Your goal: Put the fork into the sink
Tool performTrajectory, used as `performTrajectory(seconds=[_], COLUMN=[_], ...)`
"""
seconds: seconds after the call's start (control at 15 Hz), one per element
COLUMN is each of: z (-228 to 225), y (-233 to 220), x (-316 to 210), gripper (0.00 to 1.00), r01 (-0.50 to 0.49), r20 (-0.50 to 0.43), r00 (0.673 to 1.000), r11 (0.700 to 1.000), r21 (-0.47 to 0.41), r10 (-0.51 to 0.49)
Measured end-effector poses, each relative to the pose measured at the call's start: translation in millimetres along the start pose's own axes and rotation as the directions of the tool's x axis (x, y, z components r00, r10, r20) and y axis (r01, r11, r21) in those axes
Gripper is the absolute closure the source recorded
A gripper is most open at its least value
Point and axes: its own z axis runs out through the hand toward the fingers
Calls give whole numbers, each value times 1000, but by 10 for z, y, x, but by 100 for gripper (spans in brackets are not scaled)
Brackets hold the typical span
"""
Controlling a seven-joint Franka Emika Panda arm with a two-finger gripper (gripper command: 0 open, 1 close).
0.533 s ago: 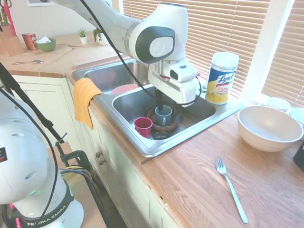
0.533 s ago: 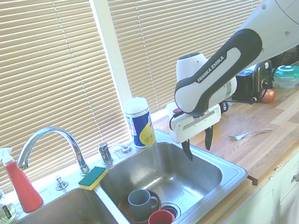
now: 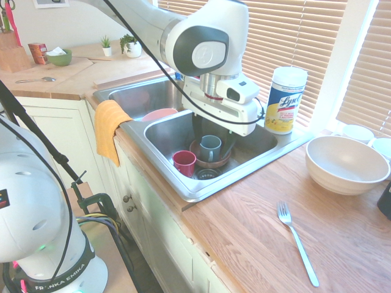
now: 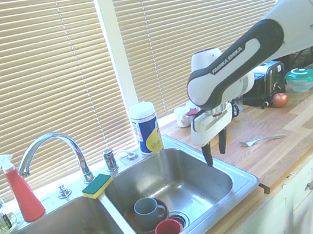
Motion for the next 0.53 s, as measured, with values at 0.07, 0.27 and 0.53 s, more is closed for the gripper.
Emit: performTrajectory(seconds=[0.07,0.27,0.53], z=[-50,-64,66], y=[136,627,1287], x=[-11,83,261], gripper=[0,0,0], r01=[63,248,418], r20=[9,20,1], r00=[998,969,907], r11=[998,968,899], r21=[-7,-49,-129], r10=[-63,-247,-422])
